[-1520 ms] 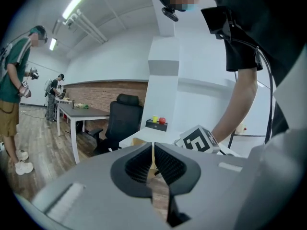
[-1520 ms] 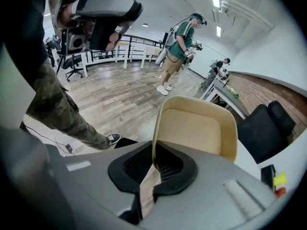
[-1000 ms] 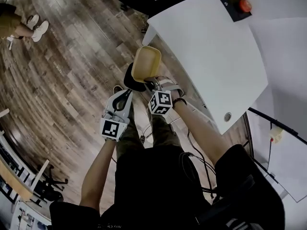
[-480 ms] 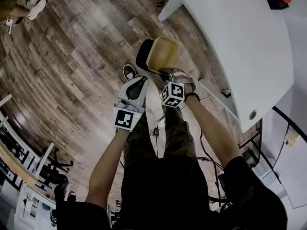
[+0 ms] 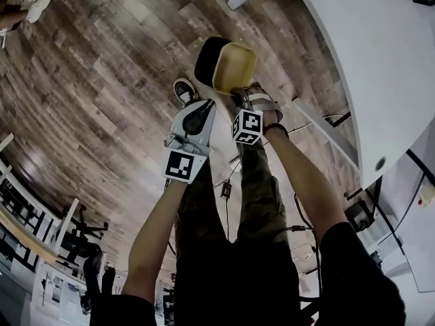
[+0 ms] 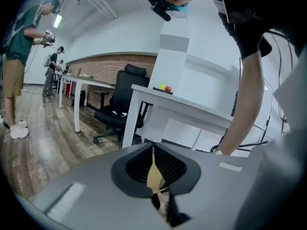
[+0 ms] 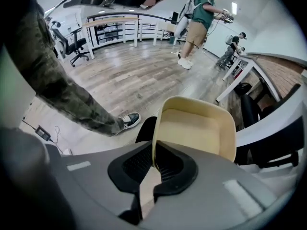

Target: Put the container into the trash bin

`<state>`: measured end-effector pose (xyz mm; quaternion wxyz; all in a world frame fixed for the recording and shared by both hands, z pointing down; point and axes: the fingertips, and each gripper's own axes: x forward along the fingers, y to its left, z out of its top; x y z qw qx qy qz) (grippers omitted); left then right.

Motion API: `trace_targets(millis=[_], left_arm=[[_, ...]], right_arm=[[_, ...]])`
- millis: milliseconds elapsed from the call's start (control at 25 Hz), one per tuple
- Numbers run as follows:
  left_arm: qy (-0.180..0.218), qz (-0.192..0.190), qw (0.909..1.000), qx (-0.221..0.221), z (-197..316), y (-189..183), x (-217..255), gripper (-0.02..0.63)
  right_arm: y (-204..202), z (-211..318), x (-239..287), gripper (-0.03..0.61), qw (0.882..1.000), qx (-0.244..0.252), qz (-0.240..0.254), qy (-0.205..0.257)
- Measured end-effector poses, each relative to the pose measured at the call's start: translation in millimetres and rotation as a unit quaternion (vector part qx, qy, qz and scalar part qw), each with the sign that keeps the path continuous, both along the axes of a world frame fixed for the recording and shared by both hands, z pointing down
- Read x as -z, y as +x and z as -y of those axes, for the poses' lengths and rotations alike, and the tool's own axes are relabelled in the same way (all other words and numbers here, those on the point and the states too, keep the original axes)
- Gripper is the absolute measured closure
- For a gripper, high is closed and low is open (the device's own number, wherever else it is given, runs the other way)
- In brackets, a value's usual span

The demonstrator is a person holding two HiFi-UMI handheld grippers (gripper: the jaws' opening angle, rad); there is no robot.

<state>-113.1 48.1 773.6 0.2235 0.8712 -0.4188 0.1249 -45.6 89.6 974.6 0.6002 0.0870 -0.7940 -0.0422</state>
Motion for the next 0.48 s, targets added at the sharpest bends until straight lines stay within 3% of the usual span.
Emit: trace_targets(millis=[480], left_arm=[[-0.012, 0.002, 0.9999, -0.001, -10, -3, -40, 0.612]], right_arm=[[16, -5, -76, 0.549, 0.997, 0.045, -0.059, -0.006]])
